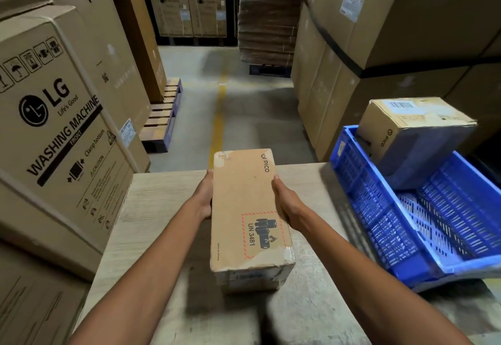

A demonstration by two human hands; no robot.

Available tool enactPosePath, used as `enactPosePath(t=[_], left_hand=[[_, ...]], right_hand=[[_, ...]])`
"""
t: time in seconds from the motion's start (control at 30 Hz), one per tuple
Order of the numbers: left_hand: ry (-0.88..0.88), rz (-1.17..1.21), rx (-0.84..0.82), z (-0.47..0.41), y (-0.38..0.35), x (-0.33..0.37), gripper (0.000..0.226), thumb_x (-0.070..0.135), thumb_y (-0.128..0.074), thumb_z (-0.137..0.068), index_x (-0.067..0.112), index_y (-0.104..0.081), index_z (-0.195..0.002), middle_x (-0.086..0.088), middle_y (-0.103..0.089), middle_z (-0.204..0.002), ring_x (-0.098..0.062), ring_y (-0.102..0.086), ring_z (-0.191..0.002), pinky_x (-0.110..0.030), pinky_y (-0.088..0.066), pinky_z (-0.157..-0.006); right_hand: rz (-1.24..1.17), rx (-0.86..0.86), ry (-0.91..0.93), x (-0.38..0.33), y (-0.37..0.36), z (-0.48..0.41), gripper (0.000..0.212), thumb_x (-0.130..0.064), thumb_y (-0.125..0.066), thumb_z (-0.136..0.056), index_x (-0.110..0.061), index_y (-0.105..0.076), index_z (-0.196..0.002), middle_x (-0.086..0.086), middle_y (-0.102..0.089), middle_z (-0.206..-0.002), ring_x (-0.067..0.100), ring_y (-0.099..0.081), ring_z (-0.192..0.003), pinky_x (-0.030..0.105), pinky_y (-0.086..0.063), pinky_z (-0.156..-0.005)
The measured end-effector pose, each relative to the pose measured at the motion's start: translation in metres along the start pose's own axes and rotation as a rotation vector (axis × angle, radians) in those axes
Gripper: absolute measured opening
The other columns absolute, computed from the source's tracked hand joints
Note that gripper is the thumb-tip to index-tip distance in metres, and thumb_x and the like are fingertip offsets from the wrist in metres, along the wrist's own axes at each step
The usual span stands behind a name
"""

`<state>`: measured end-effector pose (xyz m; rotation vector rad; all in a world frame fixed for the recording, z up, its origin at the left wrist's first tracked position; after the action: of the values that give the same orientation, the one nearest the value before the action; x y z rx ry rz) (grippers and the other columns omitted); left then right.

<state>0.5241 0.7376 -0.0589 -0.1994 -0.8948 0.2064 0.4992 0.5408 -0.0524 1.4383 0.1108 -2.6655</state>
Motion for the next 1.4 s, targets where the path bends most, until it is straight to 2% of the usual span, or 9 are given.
enactPosePath(t=[0.3,0.47,0.6,0.73,0.83,1.0,1.13,1.27,1.4], left_hand=[[-0.288,0.189,0.001,0.031,0.008,0.029,0.076,0.070,-0.024,-0.098,0.013,-0.069,-0.118,-0.016,-0.074,-0.103,-0.030,-0.072,-0.089,-0.040,-0.058,-0.077],[-0.385,0.246,0.007,0.040,0.012,0.011,0.064,0.061,-0.029,-0.101,0.011,-0.064,-0.120,-0.008,-0.076,-0.082,-0.018,-0.070,-0.059,-0.026,-0.055,-0.049],[-0.346,0.280,-0.031,0.045,0.012,-0.020,0.056,0.062,-0.033,-0.099,0.018,-0.061,-0.120,-0.012,-0.076,-0.097,-0.028,-0.073,-0.070,-0.031,-0.055,-0.040],[-0.341,0.224,0.039,0.046,0.024,-0.038,0.084,0.075,-0.061,-0.079,0.012,-0.057,-0.134,-0.022,-0.061,-0.133,-0.044,-0.061,-0.117,-0.054,-0.057,-0.084],[-0.343,0.162,0.089,0.038,0.040,-0.045,0.088,0.080,-0.063,-0.074,0.012,-0.059,-0.131,-0.023,-0.060,-0.133,-0.044,-0.058,-0.122,-0.067,-0.043,-0.103],[-0.673,-0.041,0.368,0.083,0.038,0.003,0.030,0.041,-0.051,-0.101,0.016,-0.067,-0.103,-0.005,-0.069,-0.104,-0.024,-0.064,-0.108,-0.049,-0.051,-0.099],[-1.062,-0.566,0.337,0.127,0.009,0.040,0.036,0.043,-0.052,-0.090,0.013,-0.072,-0.091,0.000,-0.064,-0.097,-0.001,-0.060,-0.092,-0.013,-0.048,-0.080],[-1.141,-1.079,0.226,0.129,-0.027,0.023,0.019,0.026,-0.065,-0.091,0.010,-0.075,-0.091,0.004,-0.063,-0.092,-0.009,-0.056,-0.088,-0.025,-0.052,-0.077],[-1.165,-1.223,0.280,0.121,-0.034,0.011,0.014,0.018,-0.069,-0.091,0.011,-0.076,-0.101,0.002,-0.062,-0.096,-0.013,-0.051,-0.091,-0.030,-0.050,-0.075]], right_hand=[[-0.231,0.203,0.158,-0.035,0.017,0.018,0.071,-0.072,-0.022,-0.098,-0.016,-0.066,-0.100,0.005,-0.073,-0.108,0.025,-0.064,-0.107,0.049,-0.047,-0.093],[-0.314,0.191,0.170,-0.015,0.008,0.018,0.082,-0.088,-0.037,-0.081,-0.018,-0.070,-0.108,0.007,-0.072,-0.115,0.026,-0.063,-0.114,0.057,-0.045,-0.105],[-0.345,0.098,0.178,0.020,0.008,0.003,0.115,-0.100,-0.054,-0.053,-0.010,-0.066,-0.125,0.015,-0.070,-0.122,0.035,-0.065,-0.117,0.059,-0.044,-0.108],[-0.231,0.128,0.240,0.036,0.007,0.010,0.105,-0.097,-0.045,-0.066,-0.006,-0.069,-0.111,0.016,-0.074,-0.111,0.034,-0.068,-0.111,0.059,-0.043,-0.108],[-0.127,0.173,0.278,0.040,0.009,0.012,0.101,-0.093,-0.037,-0.074,-0.005,-0.065,-0.112,0.008,-0.075,-0.108,0.028,-0.068,-0.111,0.058,-0.045,-0.106],[-0.047,0.298,0.365,0.000,0.012,0.038,0.035,-0.039,-0.047,-0.105,-0.009,-0.061,-0.113,0.003,-0.069,-0.111,0.024,-0.064,-0.112,0.028,-0.051,-0.077],[0.274,0.476,0.628,-0.043,0.012,0.067,0.024,-0.031,-0.063,-0.097,-0.018,-0.066,-0.117,-0.006,-0.065,-0.117,0.009,-0.062,-0.107,0.023,-0.051,-0.081],[0.753,0.380,0.878,-0.048,-0.023,0.089,0.018,-0.031,-0.065,-0.092,-0.018,-0.073,-0.101,-0.003,-0.069,-0.101,0.014,-0.061,-0.094,0.034,-0.052,-0.080],[0.955,0.425,0.993,-0.028,-0.035,0.090,0.017,-0.033,-0.060,-0.088,-0.021,-0.071,-0.093,-0.006,-0.067,-0.101,0.016,-0.058,-0.098,0.035,-0.046,-0.085]])
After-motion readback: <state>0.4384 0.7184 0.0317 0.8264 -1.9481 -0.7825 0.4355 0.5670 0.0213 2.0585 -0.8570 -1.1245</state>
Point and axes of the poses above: each hand's wrist, its own z-axis away from the middle knuckle, its own y-axis out of the back of the hand, x = y × z, the point moved 5 cm from there along -z, towards the middle knuckle
